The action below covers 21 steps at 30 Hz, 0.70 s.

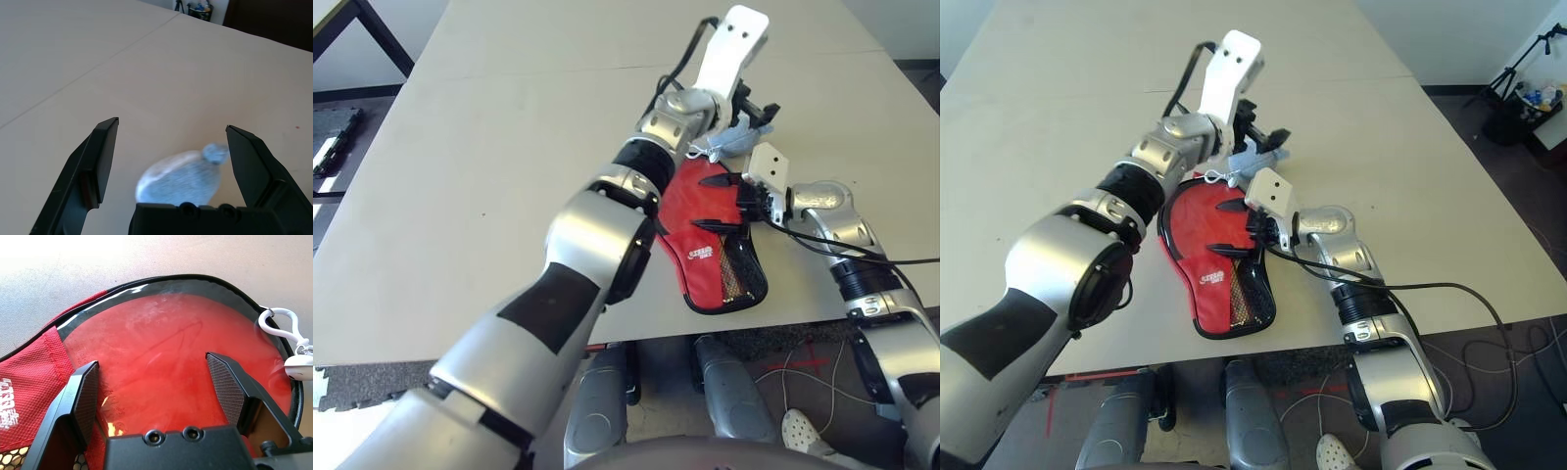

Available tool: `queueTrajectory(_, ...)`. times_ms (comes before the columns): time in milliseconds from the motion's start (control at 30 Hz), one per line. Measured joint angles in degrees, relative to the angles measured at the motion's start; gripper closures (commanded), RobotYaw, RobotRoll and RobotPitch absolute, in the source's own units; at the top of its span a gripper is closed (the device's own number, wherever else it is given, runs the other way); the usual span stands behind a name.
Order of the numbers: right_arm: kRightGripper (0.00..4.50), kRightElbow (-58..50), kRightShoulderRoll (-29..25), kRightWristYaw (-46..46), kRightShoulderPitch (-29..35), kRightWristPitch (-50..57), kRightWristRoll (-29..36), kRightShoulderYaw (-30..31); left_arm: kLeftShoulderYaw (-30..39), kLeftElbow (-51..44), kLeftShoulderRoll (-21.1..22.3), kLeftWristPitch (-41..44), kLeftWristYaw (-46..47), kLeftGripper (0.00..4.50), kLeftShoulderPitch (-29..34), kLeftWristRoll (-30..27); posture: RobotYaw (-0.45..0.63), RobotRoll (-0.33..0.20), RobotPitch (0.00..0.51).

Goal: Store the ping-pong paddle in its case and zip it.

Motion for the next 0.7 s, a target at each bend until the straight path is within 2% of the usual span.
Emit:
queueTrajectory(133, 0.00, 0.2, -0.4, 0.3, 0.0, -0.1, 0.0, -0.1, -0.7, -0.2, 6.7, -2.1, -3.4, 0.04, 2.4, 1.3, -0.13, 0.000, 0.219)
queueTrajectory(267, 0.00, 0.8, -0.7, 0.4, -0.3, -0.4, 0.0, -0.2, -2.2, -0.8, 9.3, -4.8, -7.6, 0.04, 4.5, 2.2, -0.12, 0.000, 0.217)
queueTrajectory(433, 0.00, 2.2, 0.0, 0.7, -1.2, -0.8, 0.0, 0.2, -3.2, -4.9, 13.3, -8.2, -17.1, 0.04, 9.0, 2.0, -0.11, 0.000, 0.215)
queueTrajectory(533, 0.00, 2.7, 0.1, 0.8, -1.5, -1.2, 0.0, 0.3, -4.1, -10.1, 15.3, -9.7, -24.5, 0.04, 13.5, 1.3, -0.10, 0.000, 0.215)
queueTrajectory(700, 0.00, 3.4, 0.1, 0.9, -1.8, -1.5, 0.0, 0.5, -6.1, -26.6, 19.6, -9.5, -38.4, 0.04, 25.9, -2.3, -0.09, 0.000, 0.216)
